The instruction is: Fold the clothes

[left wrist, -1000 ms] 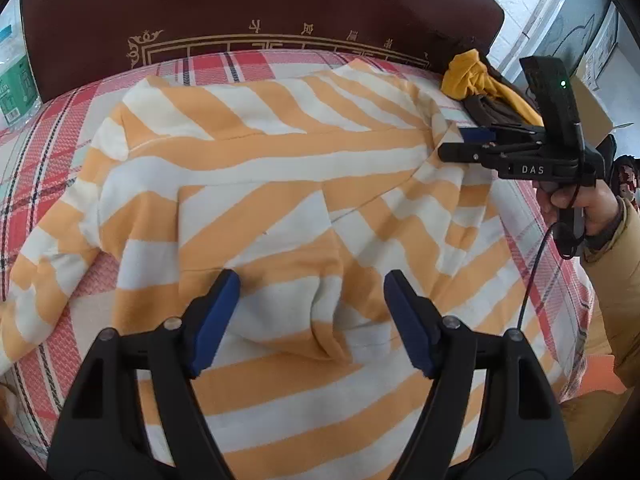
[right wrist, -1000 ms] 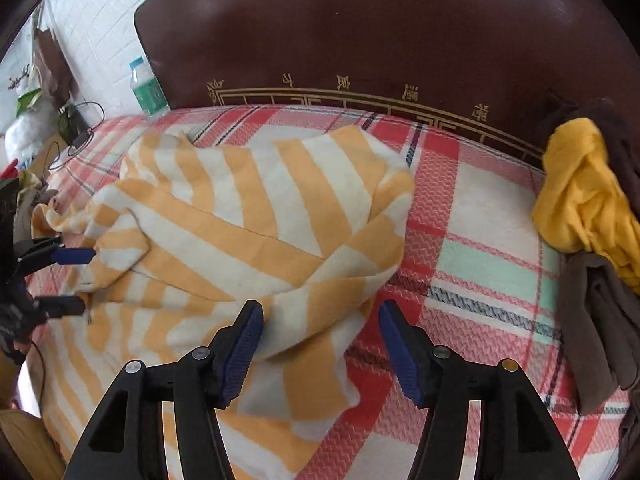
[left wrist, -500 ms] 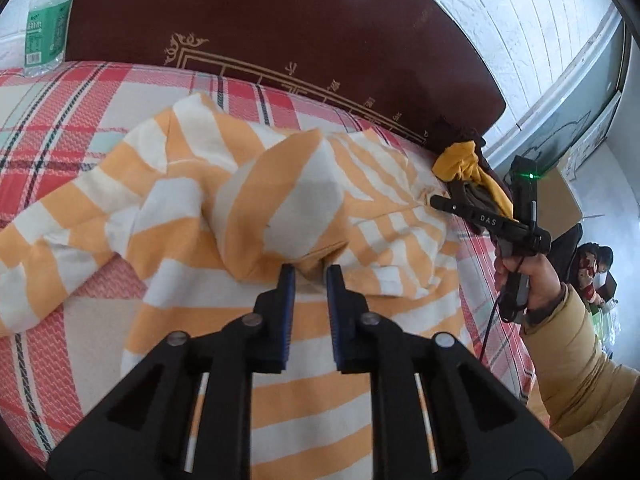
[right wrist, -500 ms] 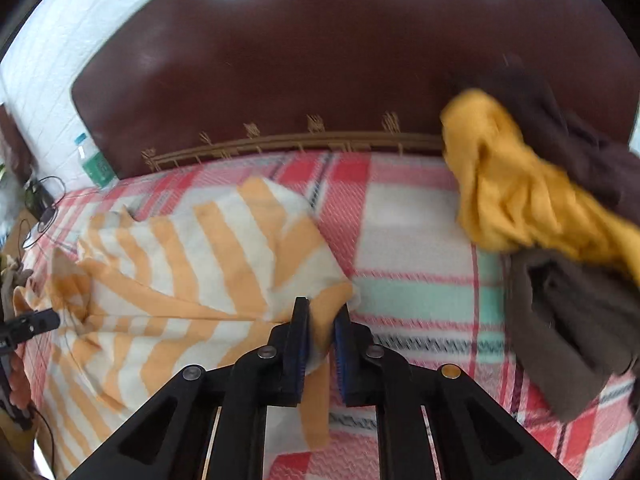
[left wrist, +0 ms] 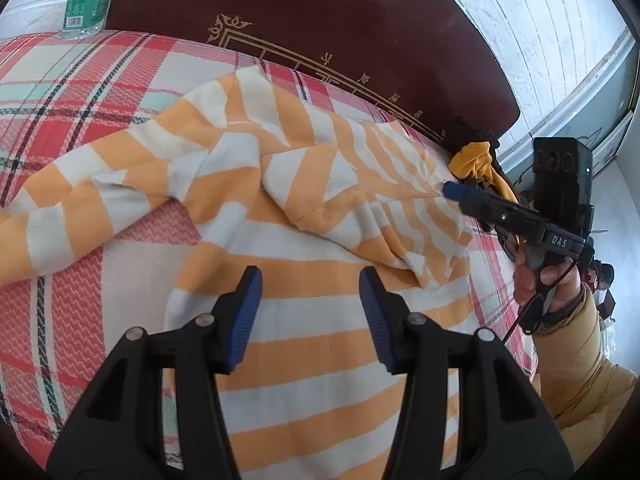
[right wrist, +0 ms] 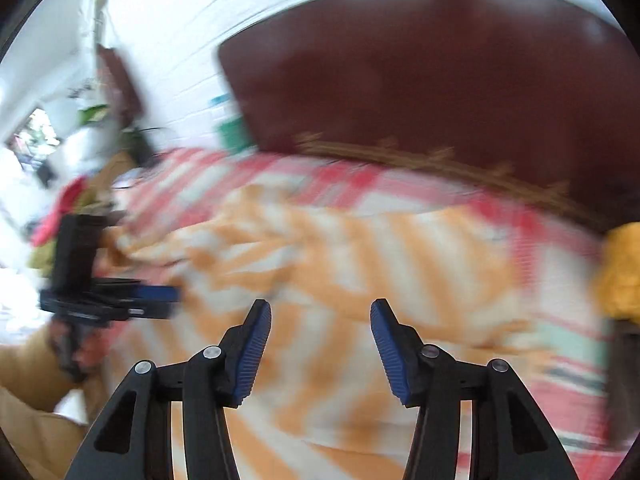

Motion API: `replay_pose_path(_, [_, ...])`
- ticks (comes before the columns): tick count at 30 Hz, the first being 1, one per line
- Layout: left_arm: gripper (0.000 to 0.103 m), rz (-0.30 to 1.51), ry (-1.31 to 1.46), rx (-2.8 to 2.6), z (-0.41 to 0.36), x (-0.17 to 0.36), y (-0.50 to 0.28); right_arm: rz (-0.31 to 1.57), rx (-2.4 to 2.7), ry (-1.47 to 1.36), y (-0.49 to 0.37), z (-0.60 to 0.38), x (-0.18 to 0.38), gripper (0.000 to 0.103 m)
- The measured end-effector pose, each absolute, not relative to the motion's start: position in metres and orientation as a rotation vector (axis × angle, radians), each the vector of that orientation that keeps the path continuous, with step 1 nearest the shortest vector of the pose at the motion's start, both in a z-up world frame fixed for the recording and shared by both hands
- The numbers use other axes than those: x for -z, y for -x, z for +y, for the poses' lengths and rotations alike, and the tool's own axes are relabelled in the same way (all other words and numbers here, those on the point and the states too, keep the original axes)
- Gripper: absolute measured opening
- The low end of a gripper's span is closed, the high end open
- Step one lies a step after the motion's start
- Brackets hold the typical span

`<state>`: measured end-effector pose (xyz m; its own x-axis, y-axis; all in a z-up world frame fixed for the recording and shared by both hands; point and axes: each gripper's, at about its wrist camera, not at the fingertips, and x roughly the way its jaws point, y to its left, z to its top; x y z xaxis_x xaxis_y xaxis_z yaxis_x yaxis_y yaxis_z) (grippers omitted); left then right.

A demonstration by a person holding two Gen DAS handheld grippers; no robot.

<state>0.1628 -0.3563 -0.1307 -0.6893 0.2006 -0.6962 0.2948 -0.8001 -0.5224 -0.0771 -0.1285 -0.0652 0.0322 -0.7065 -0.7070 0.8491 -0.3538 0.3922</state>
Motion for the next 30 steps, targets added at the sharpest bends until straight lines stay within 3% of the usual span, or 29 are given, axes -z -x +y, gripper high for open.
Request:
replay_pose_path(4, [0.052, 1.006, -1.211, 2.647, -0.362, 0.132, -0.170, 0.070, 1.494, -1.187, 0.076, -0.176, 0.104, 0.052])
replay_pose_path(8, [0.052, 0.999, -1.193, 2.645, -0.369, 0.127, -0.186, 0.059, 1.475, -1.140, 0.060, -0.199, 0.107, 0.020])
replay_pose_path(9, [0.055, 0.994, -1.185, 2.645, -0.371, 0.125, -0.190, 0.057, 1.470, -1.129, 0.056, -0.204, 0.108, 0.019])
replay_pose_path(12, [0.062, 1.008, -1.146, 2.642, -0.382, 0.120, -0.203, 0.250, 1.491, -0.973, 0.020, -0.215, 0.094, 0.021])
replay_pose_path(14, [0.062, 1.022, -1.123, 2.639, -0.389, 0.118, -0.208, 0.395, 1.460, -0.918, -0.006, -0.216, 0.093, 0.028])
replay_pose_path(17, [0.062, 1.036, -1.132, 2.648, -0.389, 0.120, -0.208, 0.553, 1.405, -0.864, -0.035, -0.215, 0.094, 0.031])
replay_pose_path(20, [0.063, 1.050, -1.141, 2.656, -0.388, 0.121, -0.208, 0.563, 1.384, -0.860, -0.037, -0.208, 0.092, 0.043])
replay_pose_path(24, [0.064, 1.039, -1.168, 2.675, -0.383, 0.123, -0.206, 0.477, 1.486, -0.875, 0.000, -0.192, 0.079, 0.045])
replay_pose_path(30, [0.064, 0.823, -1.352, 2.725, -0.349, 0.128, -0.184, 0.722, 1.517, -0.911, 0.043, -0.211, 0.092, 0.050])
